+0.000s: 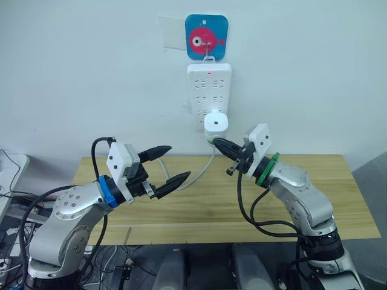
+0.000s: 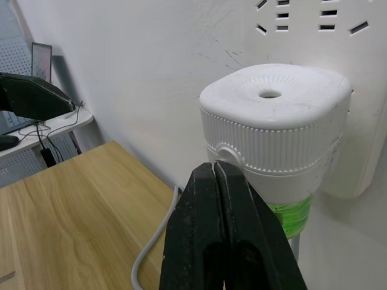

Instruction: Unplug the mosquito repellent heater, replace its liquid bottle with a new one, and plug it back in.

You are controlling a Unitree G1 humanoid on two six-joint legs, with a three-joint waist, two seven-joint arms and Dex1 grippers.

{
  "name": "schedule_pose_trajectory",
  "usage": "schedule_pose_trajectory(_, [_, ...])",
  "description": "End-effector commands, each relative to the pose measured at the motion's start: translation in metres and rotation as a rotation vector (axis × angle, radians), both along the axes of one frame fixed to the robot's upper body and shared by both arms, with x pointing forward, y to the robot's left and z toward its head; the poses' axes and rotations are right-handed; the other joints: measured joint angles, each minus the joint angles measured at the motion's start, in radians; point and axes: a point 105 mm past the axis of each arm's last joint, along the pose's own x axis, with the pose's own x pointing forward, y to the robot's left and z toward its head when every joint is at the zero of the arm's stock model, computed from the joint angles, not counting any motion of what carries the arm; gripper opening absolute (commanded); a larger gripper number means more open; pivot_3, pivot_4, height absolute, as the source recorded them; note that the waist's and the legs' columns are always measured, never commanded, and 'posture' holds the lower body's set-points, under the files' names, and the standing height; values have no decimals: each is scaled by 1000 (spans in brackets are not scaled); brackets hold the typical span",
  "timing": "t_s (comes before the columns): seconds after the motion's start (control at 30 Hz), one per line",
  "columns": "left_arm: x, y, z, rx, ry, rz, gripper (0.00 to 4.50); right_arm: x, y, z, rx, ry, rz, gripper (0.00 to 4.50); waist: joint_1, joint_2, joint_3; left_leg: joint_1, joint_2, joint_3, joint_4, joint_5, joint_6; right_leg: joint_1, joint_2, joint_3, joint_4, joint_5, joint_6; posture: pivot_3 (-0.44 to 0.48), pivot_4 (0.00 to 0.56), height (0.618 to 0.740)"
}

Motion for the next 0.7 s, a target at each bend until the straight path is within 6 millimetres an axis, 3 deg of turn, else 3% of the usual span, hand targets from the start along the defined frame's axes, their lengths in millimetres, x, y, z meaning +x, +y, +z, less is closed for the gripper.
schedule_pose_trajectory(0.03, [-2,-2,5,2,-31,-20,4500,-3,-4,15,38,-46,-14,40,0,0,0,0,0,0,0,0,0,0,0,0,0,0,0,-51,202,740])
schedule_pose_trajectory(0.7, [-1,-4,6,-8,-36,-21,4500,11,-21,23,111,-57,-172,40,0,0,0,1,0,0,0,1,-1,0,0,0,1,1,-1,-56,201,740])
